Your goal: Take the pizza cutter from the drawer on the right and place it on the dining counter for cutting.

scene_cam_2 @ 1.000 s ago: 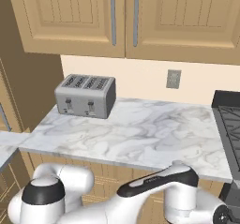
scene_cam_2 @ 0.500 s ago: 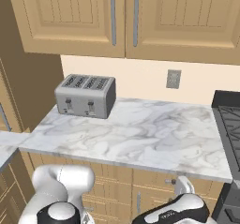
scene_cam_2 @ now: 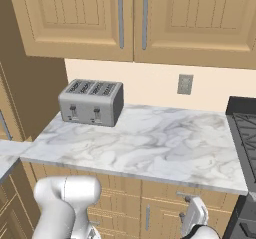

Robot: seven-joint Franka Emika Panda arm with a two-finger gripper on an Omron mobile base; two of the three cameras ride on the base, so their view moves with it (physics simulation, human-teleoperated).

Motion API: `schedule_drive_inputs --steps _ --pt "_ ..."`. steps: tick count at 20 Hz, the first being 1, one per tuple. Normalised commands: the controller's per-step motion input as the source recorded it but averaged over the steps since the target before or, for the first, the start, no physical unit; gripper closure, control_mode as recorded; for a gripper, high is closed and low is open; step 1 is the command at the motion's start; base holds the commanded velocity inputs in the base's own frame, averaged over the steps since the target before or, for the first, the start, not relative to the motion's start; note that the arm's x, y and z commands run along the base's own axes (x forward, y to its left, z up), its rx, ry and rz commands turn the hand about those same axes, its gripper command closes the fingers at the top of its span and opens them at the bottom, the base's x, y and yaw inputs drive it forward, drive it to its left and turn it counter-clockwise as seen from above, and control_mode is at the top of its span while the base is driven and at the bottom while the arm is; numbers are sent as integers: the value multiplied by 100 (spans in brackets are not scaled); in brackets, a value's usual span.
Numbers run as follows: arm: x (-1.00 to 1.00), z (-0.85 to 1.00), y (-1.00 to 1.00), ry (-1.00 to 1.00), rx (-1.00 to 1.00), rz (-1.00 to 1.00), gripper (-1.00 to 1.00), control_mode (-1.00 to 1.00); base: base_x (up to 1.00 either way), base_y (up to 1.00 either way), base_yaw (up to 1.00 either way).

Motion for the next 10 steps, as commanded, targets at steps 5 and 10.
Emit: schedule_drive_inputs --steps 5,10 --pt "39 -14 -2 -6 4 -16 -100 -100 0 0 0" --pt "30 -15 -8 -2 0 -9 -100 -100 0 0 0"
